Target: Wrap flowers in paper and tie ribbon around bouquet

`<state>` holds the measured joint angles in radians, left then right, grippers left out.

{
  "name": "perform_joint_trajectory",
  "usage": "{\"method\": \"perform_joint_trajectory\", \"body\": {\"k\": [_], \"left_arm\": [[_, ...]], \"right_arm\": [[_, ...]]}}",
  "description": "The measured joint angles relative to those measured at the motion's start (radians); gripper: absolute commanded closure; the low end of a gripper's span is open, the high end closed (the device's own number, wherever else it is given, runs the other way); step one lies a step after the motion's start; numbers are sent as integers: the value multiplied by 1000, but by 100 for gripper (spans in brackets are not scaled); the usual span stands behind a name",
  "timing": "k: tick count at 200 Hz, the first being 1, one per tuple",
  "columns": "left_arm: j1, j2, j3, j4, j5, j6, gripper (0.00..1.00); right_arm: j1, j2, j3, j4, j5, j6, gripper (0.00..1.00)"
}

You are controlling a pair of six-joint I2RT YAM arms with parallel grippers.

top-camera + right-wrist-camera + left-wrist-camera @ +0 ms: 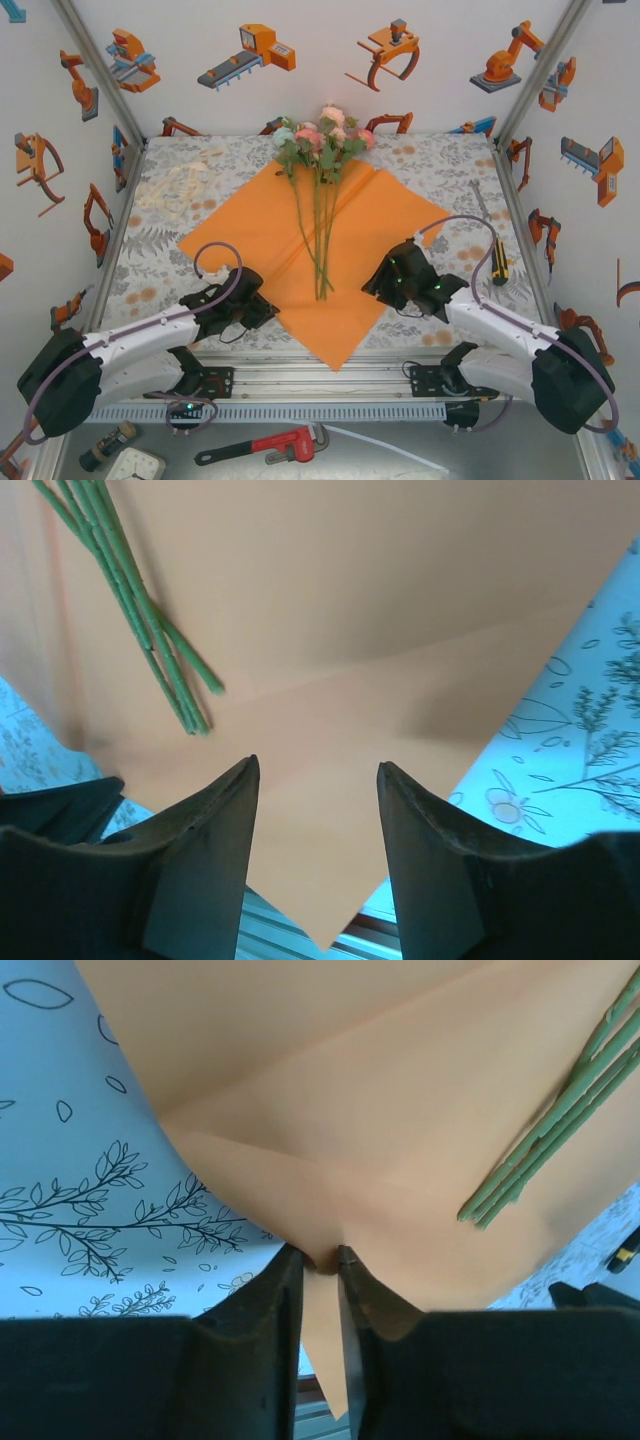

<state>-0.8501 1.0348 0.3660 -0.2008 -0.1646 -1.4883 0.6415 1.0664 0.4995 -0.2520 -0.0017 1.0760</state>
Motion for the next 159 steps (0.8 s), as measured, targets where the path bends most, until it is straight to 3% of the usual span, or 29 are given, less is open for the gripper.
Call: {"method": "perform_joint_trajectory", "body": {"k": [23, 87, 131, 159], "left_arm": [[2, 14, 0, 14, 1, -1, 89], [24, 53, 7, 82, 50, -3, 95], [37, 67, 7, 110, 83, -6, 93], [39, 75, 7, 127, 89, -2, 85]], "right_arm": [[-2, -21, -3, -60, -5, -29, 31], [-24, -124, -106, -75, -40, -19, 26], [-35, -92, -175, 121, -117, 81, 42], [-35, -72, -223, 245, -171, 173, 52]]}}
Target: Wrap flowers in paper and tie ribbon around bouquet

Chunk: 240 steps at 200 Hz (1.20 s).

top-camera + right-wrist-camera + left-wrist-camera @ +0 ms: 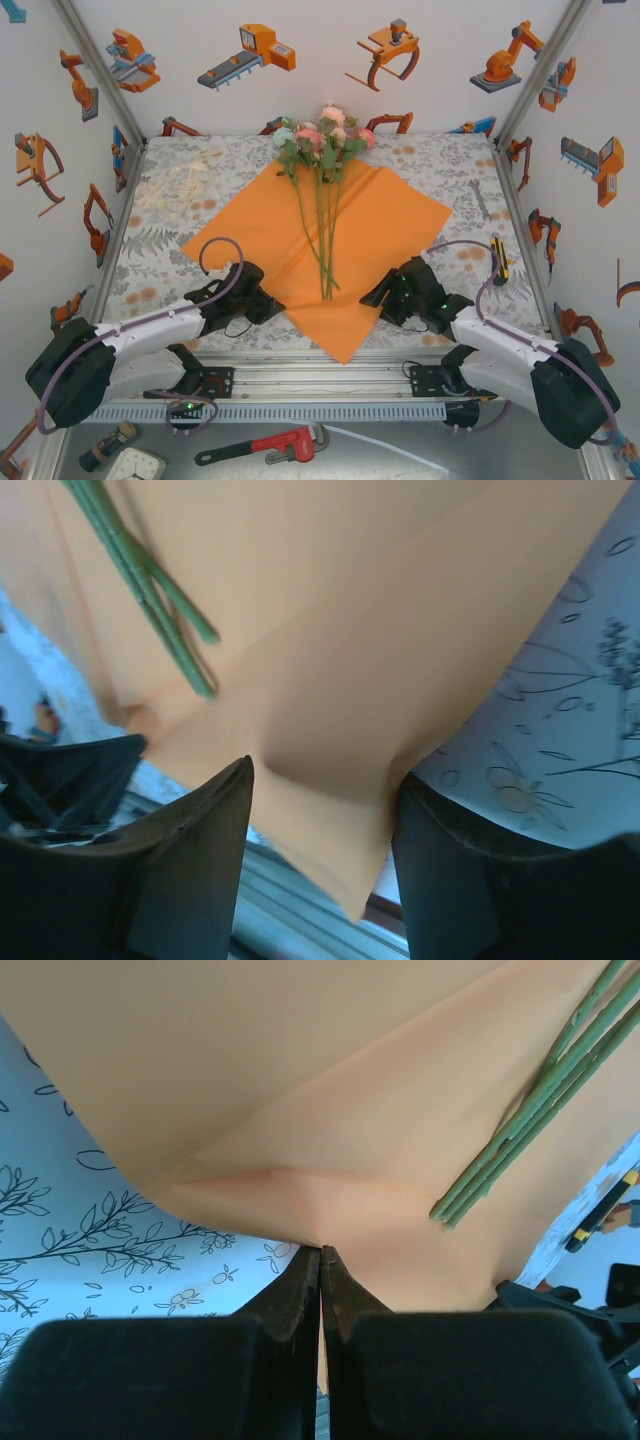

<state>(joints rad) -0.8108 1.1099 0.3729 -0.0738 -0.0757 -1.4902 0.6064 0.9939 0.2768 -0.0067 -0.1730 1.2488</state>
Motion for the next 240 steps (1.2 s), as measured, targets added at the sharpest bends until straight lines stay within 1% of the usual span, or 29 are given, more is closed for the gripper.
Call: {"method": "perform_joint_trajectory", "body": {"k": [8, 16, 30, 42, 56, 68, 74, 95, 99, 113, 128, 158, 161, 169, 183, 204, 223, 236, 240], "left_arm": [[0, 0, 0, 5, -1, 3, 81], [0, 0, 2, 8, -2, 12, 76], [0, 0, 10, 10, -2, 35, 68], [0, 0, 23, 11, -2, 64, 59], [0, 0, 43, 15, -3, 119, 54], [1, -6, 62, 22, -1, 199, 45], [1, -14, 74, 27, 6, 261, 41], [-14, -55, 131, 49, 62, 521, 23], [-22, -65, 144, 53, 80, 593, 21], [-52, -96, 183, 66, 132, 773, 17], [-74, -126, 198, 81, 166, 936, 13], [-104, -170, 157, 106, 188, 1194, 1], [-108, -175, 146, 114, 188, 1215, 0], [-116, -192, 116, 132, 190, 1268, 3], [-128, -217, 55, 167, 183, 1344, 3], [-133, -227, -25, 224, 143, 1417, 3], [-133, -184, -50, 265, 81, 1451, 3], [-133, -125, -49, 314, 42, 1461, 0], [-132, -98, -48, 332, 30, 1461, 2]], "right_arm": [[0, 2, -8, 28, -12, 29, 54], [0, 3, -9, 47, -20, 54, 58], [0, 3, -9, 80, -25, 92, 75], [0, 3, -9, 99, -22, 134, 87], [0, 11, -8, 125, -14, 170, 90], [0, 21, -8, 144, -6, 191, 93], [0, 29, -6, 148, 2, 197, 95], [0, 66, 20, 155, 20, 218, 96], [0, 76, 30, 154, 24, 219, 96], [0, 101, 58, 160, 37, 226, 97], [-1, 126, 79, 172, 49, 234, 96], [-10, 171, 101, 180, 63, 246, 96], [-10, 175, 105, 179, 63, 248, 96], [-13, 186, 112, 177, 63, 248, 96], [-20, 206, 127, 178, 62, 248, 96], [-30, 230, 137, 187, 61, 248, 96], [-35, 243, 137, 191, 61, 248, 94], [-36, 249, 137, 195, 60, 248, 93], [-36, 251, 137, 196, 59, 248, 92]]}}
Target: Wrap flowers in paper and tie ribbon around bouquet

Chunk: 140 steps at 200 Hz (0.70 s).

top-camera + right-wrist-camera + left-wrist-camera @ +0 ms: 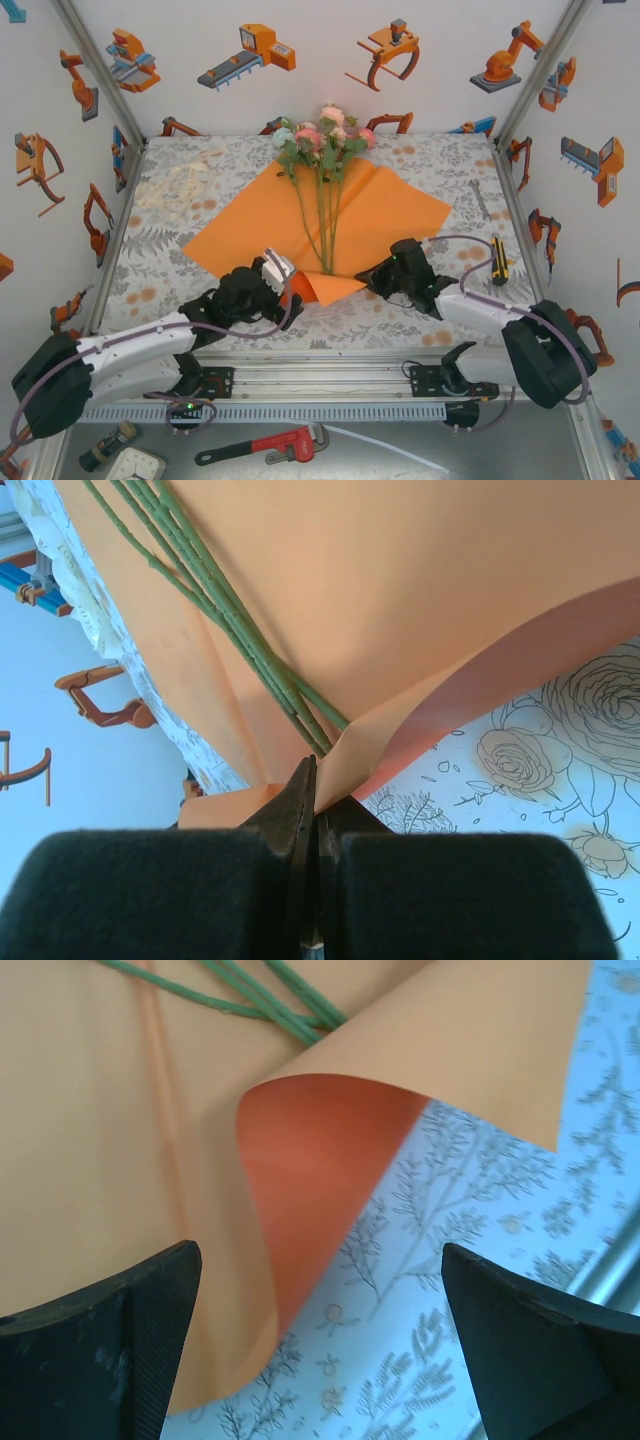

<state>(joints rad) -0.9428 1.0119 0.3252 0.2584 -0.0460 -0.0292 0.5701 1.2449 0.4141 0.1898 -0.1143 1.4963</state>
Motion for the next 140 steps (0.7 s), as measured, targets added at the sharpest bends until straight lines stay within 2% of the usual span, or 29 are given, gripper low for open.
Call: {"method": "perform_joint_trajectory", "body": {"k": [12, 28, 55, 69, 84, 99, 119, 140], "left_arm": [[6, 80, 8, 50, -23, -2, 12], [16, 213, 34, 105, -37, -14, 32], [27, 346, 69, 189, -27, -58, 69], [27, 361, 86, 210, -19, -85, 84], [31, 367, 115, 223, -9, -112, 90], [43, 377, 143, 243, 3, -137, 90], [68, 394, 153, 269, 21, -167, 94], [93, 405, 153, 272, 29, -194, 100]], "right_arm": [[-3, 8, 2, 3, -2, 0, 88], [-13, 18, 5, 2, -6, -11, 80], [-61, 21, 42, -51, -43, -113, 49], [-103, 5, 90, -122, -64, -225, 40], [-148, -33, 167, -226, -92, -400, 36], [-177, -82, 259, -334, -94, -602, 23], [-187, -163, 352, -439, -83, -870, 19], [-189, -257, 368, -488, -65, -1101, 17]]}}
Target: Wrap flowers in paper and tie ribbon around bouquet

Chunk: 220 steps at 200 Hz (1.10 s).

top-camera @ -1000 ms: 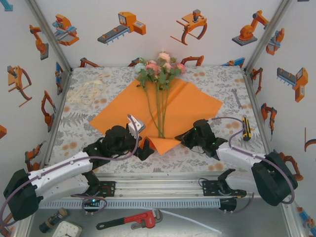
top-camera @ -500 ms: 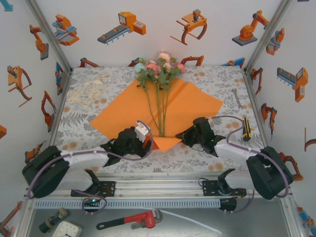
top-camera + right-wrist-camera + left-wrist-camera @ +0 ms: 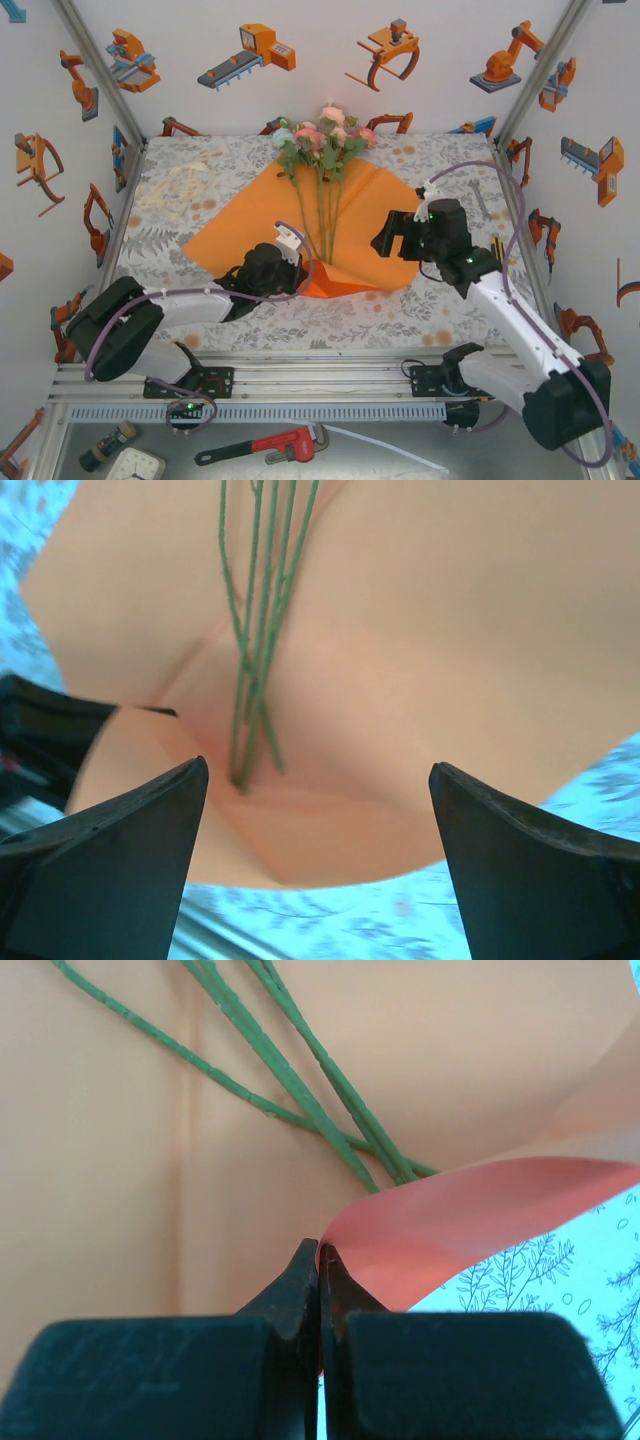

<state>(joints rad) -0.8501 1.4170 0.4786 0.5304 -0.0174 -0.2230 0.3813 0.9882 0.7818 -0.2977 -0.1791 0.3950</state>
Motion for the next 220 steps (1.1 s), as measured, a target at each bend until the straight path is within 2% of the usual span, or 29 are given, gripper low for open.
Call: {"method": "perform_joint_trajectory", "body": {"k": [24, 47, 79, 107, 118, 138, 149, 169, 194, 220], "left_arm": [[19, 3, 0, 0, 1, -15, 100], [29, 4, 0, 1, 0, -34, 100], [39, 4, -16, 23, -6, -67, 100], [42, 4, -42, 42, -12, -93, 100], [43, 4, -50, 50, -13, -103, 100], [47, -5, -64, 62, -10, -119, 100], [47, -21, -79, 67, -1, -134, 100], [47, -74, -123, 72, 31, -177, 100], [26, -175, -176, 37, 45, -235, 100], [-64, -285, -177, -75, 36, -248, 100]], "right_arm": [[-3, -108, -63, -1, -48, -233, 15], [-6, -207, -168, 6, -260, -412, 15], [5, -198, -285, 135, -484, -457, 16], [65, -60, -316, 251, -494, -460, 19], [80, -1, -317, 297, -482, -459, 28], [93, 122, -314, 390, -472, -449, 51], [98, 174, -303, 401, -471, -449, 66], [111, 204, -291, 396, -470, -435, 100], [137, 158, -290, 365, -463, -380, 100], [192, 40, -318, 336, -442, -291, 100]]}}
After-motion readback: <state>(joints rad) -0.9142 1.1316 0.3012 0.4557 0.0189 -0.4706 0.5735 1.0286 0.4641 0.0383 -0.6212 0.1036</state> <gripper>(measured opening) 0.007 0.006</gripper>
